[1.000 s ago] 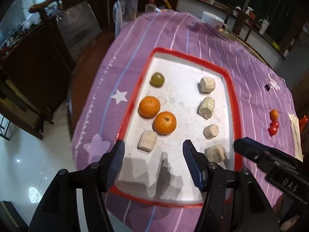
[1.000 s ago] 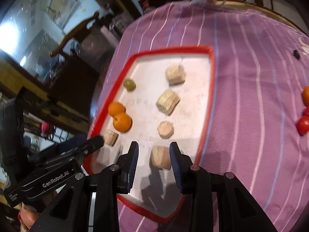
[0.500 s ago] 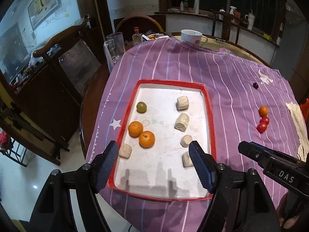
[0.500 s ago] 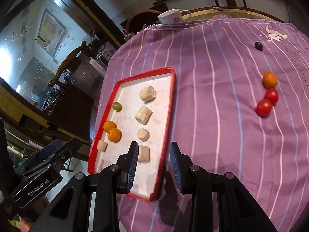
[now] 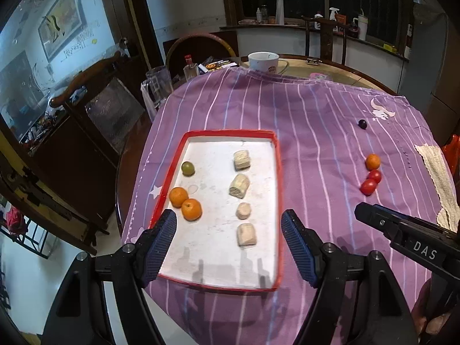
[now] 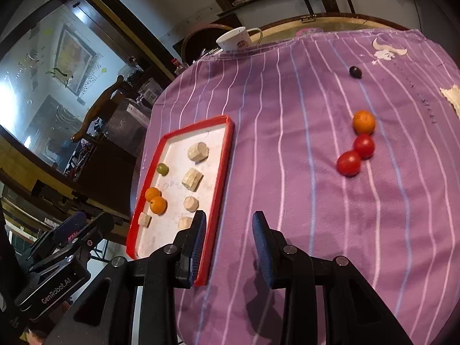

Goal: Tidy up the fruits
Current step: 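Move both tools back toward the orange and red tomatoes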

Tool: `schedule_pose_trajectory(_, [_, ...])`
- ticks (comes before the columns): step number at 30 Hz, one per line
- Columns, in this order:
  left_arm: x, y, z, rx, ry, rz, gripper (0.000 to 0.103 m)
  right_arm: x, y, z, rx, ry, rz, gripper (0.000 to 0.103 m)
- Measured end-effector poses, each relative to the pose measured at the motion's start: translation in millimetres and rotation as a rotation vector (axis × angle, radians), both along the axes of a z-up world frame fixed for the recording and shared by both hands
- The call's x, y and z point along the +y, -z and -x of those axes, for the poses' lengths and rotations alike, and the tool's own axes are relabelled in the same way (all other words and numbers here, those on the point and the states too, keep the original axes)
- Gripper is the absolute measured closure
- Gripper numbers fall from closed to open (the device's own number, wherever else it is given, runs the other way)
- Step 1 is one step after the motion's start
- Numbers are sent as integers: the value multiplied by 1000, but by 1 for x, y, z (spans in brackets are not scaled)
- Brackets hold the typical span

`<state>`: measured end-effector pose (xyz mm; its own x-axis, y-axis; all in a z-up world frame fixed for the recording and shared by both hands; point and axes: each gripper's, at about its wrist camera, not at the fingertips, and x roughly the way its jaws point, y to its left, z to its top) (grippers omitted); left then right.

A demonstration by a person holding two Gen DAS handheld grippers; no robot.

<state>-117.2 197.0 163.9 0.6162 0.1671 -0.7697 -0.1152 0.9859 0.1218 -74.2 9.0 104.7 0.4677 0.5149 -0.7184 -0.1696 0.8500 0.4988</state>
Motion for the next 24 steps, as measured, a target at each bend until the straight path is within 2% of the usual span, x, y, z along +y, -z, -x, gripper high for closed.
schedule_pose_trajectory(14, [-59, 4, -1, 1, 14, -12, 28, -56, 5, -3, 20, 10, 32, 66])
schedule_pose_trajectory(24, [-82, 31, -12, 71, 1, 25, 28, -83, 26, -11, 69, 11, 46, 66])
